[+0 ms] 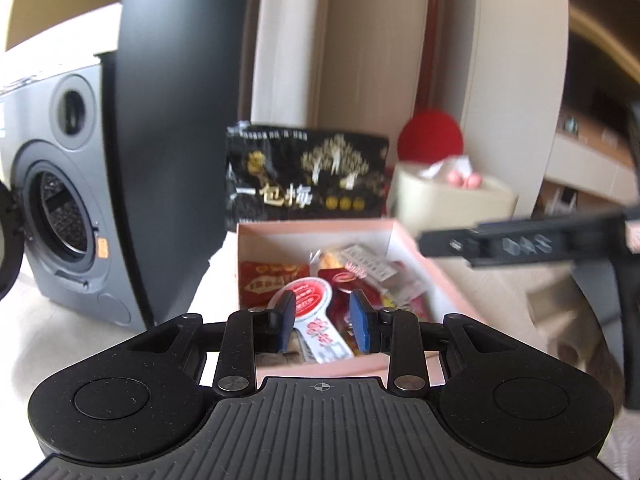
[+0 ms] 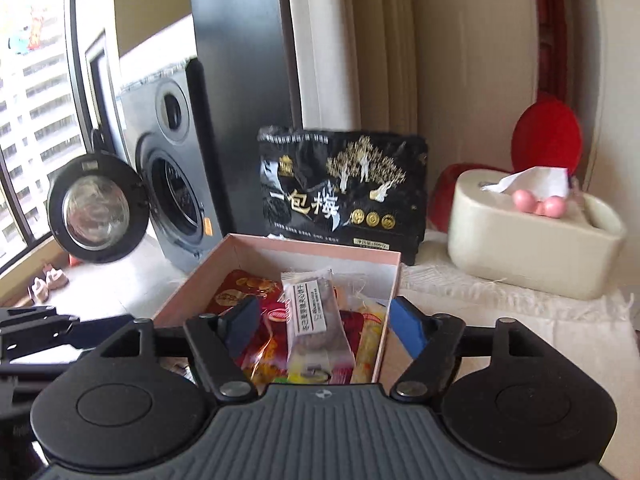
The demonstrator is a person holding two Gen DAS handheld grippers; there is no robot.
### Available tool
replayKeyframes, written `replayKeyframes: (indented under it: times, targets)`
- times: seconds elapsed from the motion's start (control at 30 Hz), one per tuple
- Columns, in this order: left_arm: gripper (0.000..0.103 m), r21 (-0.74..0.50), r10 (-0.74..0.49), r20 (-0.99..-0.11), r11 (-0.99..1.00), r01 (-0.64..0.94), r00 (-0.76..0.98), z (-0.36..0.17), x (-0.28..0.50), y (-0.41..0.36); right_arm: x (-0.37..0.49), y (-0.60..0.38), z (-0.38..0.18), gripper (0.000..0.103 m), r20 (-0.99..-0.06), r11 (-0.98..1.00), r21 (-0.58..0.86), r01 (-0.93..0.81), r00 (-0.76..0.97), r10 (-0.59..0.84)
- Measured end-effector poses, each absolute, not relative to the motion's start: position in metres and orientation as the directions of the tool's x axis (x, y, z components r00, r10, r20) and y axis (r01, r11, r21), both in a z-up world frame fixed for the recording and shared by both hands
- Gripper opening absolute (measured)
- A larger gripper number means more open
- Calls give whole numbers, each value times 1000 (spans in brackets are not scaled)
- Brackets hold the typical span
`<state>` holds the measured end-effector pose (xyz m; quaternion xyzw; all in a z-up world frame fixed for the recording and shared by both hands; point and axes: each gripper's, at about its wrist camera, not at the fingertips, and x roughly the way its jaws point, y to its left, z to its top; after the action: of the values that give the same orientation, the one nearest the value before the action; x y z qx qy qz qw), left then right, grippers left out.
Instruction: Organize snacks
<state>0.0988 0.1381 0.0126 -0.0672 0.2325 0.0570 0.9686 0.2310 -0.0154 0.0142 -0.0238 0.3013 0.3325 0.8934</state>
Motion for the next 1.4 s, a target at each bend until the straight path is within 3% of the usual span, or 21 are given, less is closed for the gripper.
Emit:
replayKeyframes:
  times: [0.1,0.17,0.23,0.37,0.57,0.73,1.4]
  targets:
    - [31,-163,43,-453,978,-130,890,8,70,124,193,-44,17,81,-505,780,164,-604,628,592]
    - [20,-204,-7,-448,974,-94,894,0,48,112,168,-59,16,81,-512,784,166,-598,627,587]
    - [19,-199,-43,-439,979,-50,897,-8,29,96,144,-73,10,82,-528,788,181,-589,618,583]
    - [18,-116,46,-488,986,-118,871,-13,0,63,99,-93,-2,82,-561,808,182,-561,615,553]
    - [18,-30,138,-427,986,-167,894,4,-25,38,54,-108,-6,82,-543,814,156,-560,639,544]
    - [18,-26,110,-443,990,-136,890,4,-25,29,47,-116,-3,82,-517,834,144,-533,678,523]
    - [18,-65,95,-485,987,-145,869,-1,-23,34,52,-121,-10,82,-558,844,182,-505,653,511]
